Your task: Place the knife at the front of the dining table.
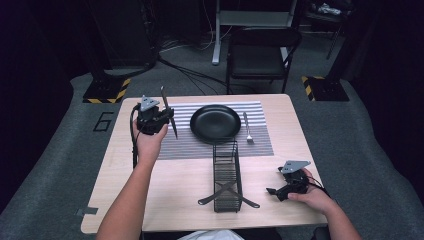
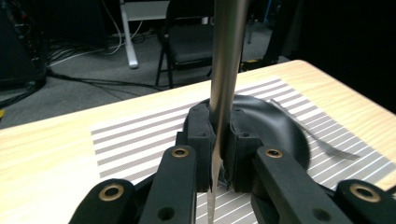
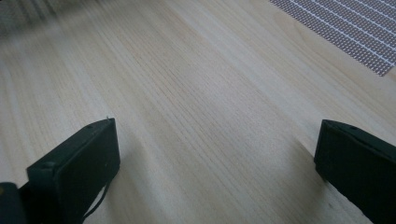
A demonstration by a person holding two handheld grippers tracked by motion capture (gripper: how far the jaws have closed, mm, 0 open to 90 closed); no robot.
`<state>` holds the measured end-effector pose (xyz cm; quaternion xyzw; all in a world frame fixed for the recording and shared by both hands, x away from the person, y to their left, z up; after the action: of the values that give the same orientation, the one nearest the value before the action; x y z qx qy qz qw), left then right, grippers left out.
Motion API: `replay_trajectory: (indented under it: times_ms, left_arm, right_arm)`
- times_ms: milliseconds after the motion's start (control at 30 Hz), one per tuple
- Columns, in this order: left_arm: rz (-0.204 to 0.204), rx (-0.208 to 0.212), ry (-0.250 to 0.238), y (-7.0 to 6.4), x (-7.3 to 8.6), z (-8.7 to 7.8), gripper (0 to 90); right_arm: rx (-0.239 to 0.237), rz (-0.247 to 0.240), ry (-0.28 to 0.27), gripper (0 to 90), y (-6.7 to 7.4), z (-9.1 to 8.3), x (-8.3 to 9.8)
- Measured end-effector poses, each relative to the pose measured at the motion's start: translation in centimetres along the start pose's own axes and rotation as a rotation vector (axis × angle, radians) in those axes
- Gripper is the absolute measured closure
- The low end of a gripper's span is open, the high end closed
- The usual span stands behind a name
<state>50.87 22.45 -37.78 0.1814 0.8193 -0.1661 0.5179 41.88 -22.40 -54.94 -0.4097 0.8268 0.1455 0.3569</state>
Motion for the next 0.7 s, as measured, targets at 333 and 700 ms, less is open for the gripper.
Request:
replay_trajectory:
  times_ms: [333, 700]
  left_arm:
    - [-0.036, -0.041, 0.051, 1.6, 2.5, 1.9, 82.6]
    - [-0.066, -0.07, 0.086, 2.6, 3.8, 2.5, 82.7]
  right_arm:
    - [0.0, -0.001, 0.0, 0.0, 0.0, 0.0, 0.0]
    - [0.0, 0.0, 0.0, 0.0, 0.0, 0.0, 0.0]
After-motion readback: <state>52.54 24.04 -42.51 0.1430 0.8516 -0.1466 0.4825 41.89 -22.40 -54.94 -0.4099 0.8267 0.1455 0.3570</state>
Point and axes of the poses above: each handheld gripper's, and its own axes: z roughly forward along the jaws, x roughly out of its underside, y roughly to its left, the point moved 3 cm from there along z, roughly forward along the jaws, and after that the axes turned 4 degrees about x, right-handed, at the moved point
